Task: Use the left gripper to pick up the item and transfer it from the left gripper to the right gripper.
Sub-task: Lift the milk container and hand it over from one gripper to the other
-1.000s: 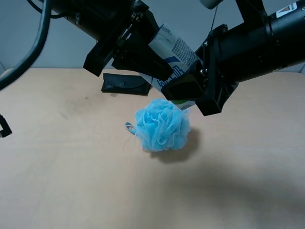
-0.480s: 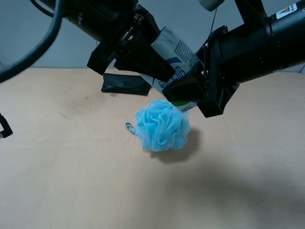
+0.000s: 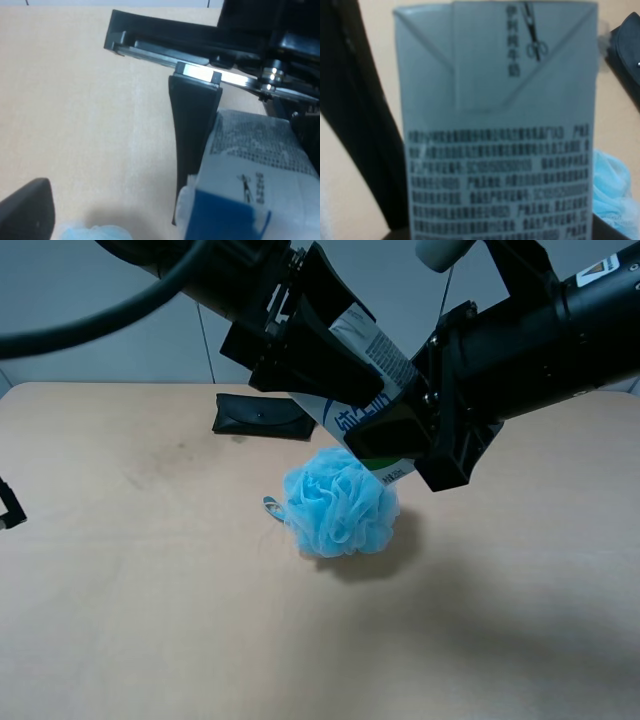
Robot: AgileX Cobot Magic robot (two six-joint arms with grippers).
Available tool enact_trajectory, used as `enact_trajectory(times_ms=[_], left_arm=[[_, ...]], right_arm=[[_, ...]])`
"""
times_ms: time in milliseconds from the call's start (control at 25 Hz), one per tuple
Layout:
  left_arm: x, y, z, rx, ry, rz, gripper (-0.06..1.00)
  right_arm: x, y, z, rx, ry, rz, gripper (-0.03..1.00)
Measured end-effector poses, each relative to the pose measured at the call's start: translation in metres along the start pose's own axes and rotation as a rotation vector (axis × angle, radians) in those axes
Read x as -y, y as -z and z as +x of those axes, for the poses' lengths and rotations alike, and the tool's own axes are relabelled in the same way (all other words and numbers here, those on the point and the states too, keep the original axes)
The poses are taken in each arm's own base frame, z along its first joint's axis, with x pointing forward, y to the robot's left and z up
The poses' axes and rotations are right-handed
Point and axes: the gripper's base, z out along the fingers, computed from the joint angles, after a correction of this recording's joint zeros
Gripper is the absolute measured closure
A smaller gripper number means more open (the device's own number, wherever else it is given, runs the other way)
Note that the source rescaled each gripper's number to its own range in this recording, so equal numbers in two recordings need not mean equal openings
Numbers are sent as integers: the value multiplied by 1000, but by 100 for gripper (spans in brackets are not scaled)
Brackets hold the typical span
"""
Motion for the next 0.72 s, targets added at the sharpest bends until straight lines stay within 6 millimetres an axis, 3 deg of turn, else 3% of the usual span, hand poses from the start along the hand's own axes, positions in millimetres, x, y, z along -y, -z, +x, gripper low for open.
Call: enact_trajectory(times_ms=[720], left_arm=[[1,0,0,1,5,4,-3]], right_arm=[[0,0,0,0,0,0,97]])
